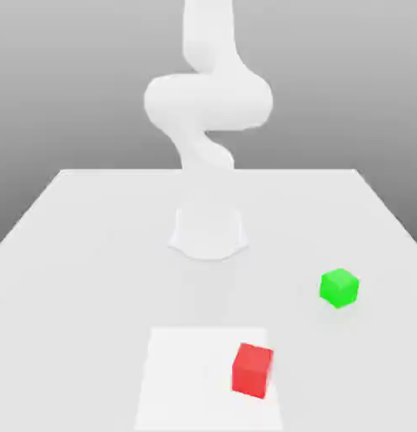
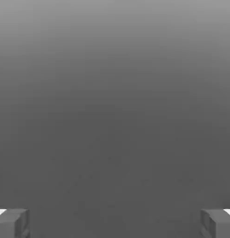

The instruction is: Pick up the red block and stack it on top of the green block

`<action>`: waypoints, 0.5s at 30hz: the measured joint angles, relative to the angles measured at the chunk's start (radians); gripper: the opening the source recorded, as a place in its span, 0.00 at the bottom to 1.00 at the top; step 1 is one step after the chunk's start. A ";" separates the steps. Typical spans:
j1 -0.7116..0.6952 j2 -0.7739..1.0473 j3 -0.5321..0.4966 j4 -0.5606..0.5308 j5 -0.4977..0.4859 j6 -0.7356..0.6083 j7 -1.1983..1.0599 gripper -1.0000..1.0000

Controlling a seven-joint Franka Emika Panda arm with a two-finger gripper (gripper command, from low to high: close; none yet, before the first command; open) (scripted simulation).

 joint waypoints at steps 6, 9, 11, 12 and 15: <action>0.103 0.214 -0.063 -0.083 0.001 0.106 -0.261 0.50; 0.146 0.318 -0.090 -0.124 0.008 0.158 -0.392 0.50; 0.168 0.387 -0.100 -0.151 0.016 0.192 -0.482 0.50; 0.180 0.422 -0.106 -0.164 0.021 0.210 -0.528 0.50; 0.212 0.527 -0.119 -0.205 0.033 0.261 -0.663 0.50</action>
